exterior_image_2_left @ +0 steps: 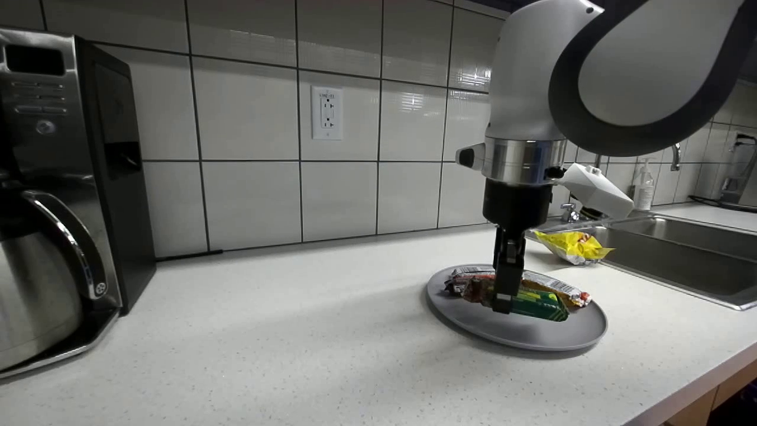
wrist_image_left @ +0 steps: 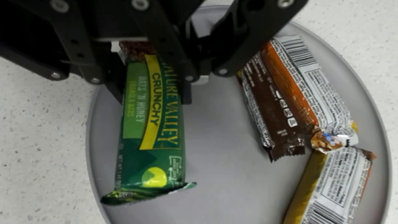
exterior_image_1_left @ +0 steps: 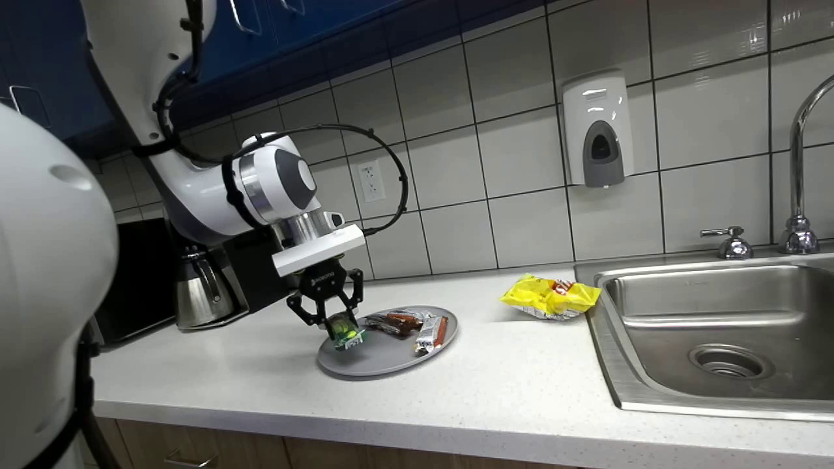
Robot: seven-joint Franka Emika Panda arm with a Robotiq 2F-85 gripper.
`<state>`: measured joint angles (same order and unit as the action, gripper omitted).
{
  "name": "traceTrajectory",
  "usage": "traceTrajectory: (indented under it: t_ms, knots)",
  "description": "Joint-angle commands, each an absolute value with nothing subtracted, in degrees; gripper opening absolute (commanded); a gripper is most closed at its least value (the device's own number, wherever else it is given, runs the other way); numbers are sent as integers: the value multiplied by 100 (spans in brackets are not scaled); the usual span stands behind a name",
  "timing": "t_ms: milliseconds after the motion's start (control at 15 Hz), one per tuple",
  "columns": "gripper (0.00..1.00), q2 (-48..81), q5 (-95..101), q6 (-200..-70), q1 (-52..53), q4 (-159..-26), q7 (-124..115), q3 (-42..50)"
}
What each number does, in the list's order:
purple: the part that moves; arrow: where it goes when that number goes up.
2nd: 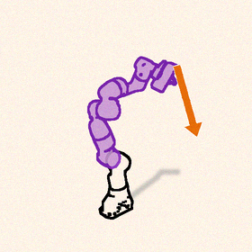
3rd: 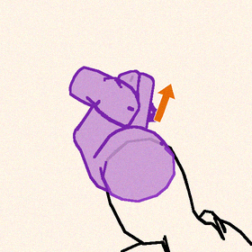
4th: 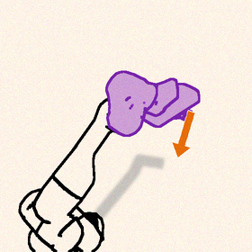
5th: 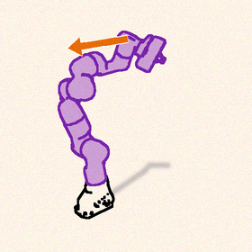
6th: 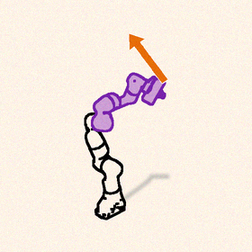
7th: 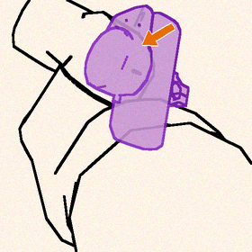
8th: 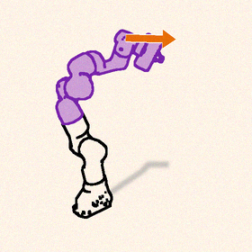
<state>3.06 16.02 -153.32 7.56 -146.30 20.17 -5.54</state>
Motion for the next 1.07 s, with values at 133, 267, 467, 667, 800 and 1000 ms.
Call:
traceTrajectory:
  t_ms: [133,267,467,667,800,1000]
  knots:
    - [89,145,1632,-15372,697,-14732,2102,-595]
    - [99,93,1659,-15347,713,-14738,2061,-605]
    - [100,-8,1804,-15170,763,-14722,1848,-623]
    - [100,-165,1749,-15035,802,-14735,1577,-656]
    - [100,-277,1784,-14910,808,-14730,1353,-672]
    - [100,-518,1739,-14666,787,-14755,1001,-678]
